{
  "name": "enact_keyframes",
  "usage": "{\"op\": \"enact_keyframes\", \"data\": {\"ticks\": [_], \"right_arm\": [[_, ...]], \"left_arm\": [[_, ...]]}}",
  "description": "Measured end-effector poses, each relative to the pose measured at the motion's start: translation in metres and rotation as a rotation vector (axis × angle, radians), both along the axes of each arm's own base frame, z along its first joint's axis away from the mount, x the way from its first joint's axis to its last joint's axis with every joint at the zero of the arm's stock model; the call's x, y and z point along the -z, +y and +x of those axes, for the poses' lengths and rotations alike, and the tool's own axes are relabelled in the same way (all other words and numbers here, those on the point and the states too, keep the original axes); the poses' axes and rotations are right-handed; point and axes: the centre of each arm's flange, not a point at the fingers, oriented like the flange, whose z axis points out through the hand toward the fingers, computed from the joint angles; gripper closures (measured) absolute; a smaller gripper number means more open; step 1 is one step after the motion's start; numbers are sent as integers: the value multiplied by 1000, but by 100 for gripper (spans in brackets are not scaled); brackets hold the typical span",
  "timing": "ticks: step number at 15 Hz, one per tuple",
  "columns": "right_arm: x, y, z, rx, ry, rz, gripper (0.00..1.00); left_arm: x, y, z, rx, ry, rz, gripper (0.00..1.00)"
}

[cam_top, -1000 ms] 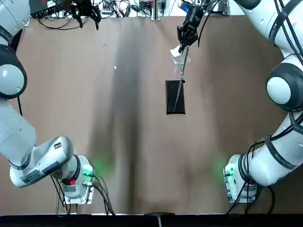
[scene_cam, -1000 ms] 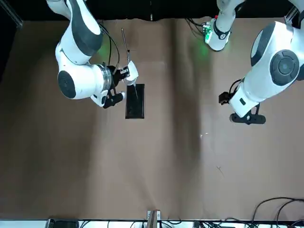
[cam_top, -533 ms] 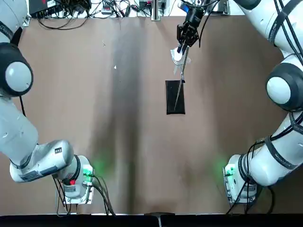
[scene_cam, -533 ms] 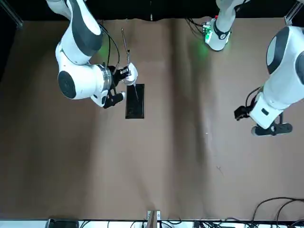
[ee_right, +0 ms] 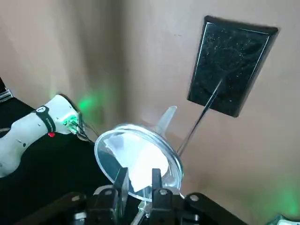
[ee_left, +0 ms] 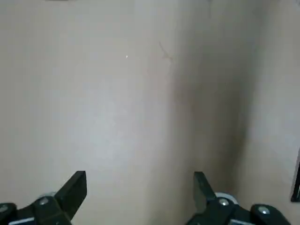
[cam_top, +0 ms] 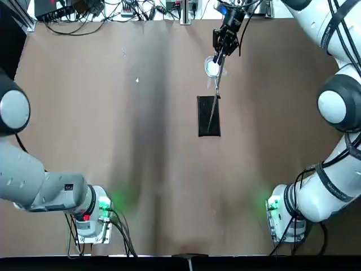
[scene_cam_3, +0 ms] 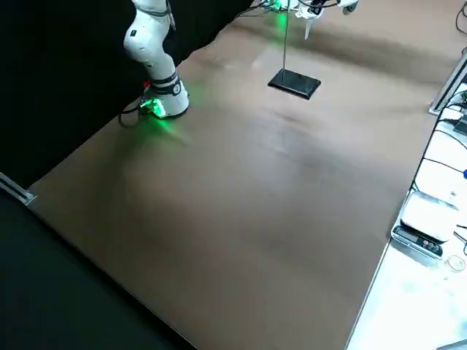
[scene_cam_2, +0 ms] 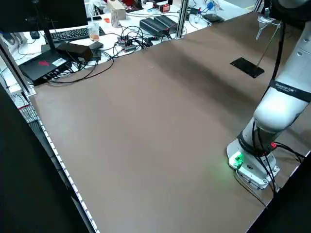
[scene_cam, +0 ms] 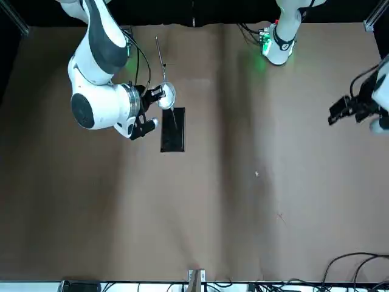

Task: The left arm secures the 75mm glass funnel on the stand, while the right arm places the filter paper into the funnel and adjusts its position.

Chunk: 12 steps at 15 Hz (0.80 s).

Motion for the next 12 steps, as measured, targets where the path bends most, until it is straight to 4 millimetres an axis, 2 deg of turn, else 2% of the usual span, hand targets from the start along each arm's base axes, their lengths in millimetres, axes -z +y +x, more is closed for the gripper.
{"op": "enact_keyframes", "data": {"ticks": [2,5,9,12], "right_arm": [[0,-2,-1,-6,11,-2,73],[0,-12,2,-13,20,-2,73],[0,-61,24,26,-28,-85,74],[-4,-111,44,59,-83,-182,74]], "left_arm": [[-1,1,-14,13,10,6,0],[7,1,-18,15,25,8,0],[14,2,-14,14,32,20,0],[14,3,-14,14,32,23,0]]}}
